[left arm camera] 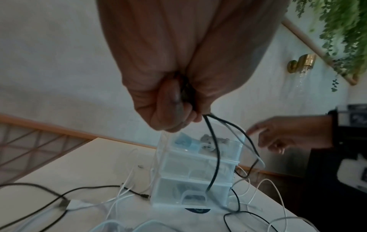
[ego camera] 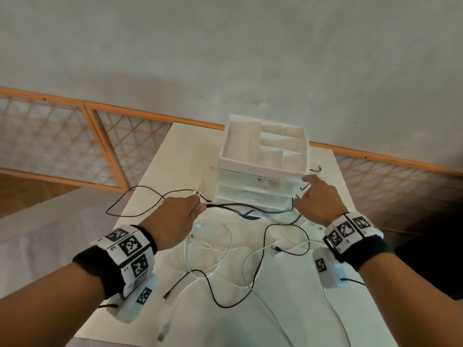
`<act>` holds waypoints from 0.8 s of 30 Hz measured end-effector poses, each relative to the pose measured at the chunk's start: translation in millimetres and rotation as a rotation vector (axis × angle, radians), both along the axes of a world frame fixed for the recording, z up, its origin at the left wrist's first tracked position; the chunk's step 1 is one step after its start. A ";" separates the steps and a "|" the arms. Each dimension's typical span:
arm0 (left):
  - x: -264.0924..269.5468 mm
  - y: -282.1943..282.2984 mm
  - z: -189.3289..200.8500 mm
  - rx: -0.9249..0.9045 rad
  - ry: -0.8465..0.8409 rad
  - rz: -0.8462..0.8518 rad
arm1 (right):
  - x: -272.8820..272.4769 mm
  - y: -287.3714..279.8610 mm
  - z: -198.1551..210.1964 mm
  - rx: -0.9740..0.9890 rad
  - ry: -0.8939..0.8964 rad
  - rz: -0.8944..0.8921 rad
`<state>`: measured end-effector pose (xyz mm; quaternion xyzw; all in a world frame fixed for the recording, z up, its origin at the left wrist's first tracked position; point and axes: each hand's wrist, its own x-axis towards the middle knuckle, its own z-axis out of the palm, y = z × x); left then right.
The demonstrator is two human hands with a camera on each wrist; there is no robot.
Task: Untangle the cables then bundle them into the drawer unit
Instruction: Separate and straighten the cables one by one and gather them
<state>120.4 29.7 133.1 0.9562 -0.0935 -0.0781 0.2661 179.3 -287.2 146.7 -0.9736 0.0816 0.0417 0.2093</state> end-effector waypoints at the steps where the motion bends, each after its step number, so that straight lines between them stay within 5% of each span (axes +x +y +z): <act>1: 1.5 -2.5 0.5 0.022 0.014 -0.016 | -8.3 11.5 8.1 0.046 -0.080 0.018; 4: 4.7 -16.0 6.7 -0.031 0.001 -0.119 | -39.9 56.5 35.4 0.249 -0.079 0.320; 7: -0.9 -34.3 26.1 -0.167 -0.092 -0.277 | -56.2 85.4 11.3 0.102 0.145 0.542; 11: -5.1 -27.0 35.9 -0.311 -0.002 -0.295 | -27.6 37.7 -22.6 0.013 0.319 0.200; 14: -7.8 -10.3 12.8 -0.047 0.169 -0.333 | -10.4 0.8 -28.1 -0.026 0.004 0.032; 16: -10.2 -8.4 -13.8 0.097 0.263 -0.334 | -13.9 2.4 -40.1 0.036 -0.215 0.014; 20: -13.8 -5.4 -60.0 0.360 0.405 -0.248 | -39.8 25.2 -75.1 0.230 -0.005 0.114; 24: -11.5 3.8 -69.2 0.208 0.331 -0.039 | -80.9 31.5 -116.4 0.152 -0.064 0.071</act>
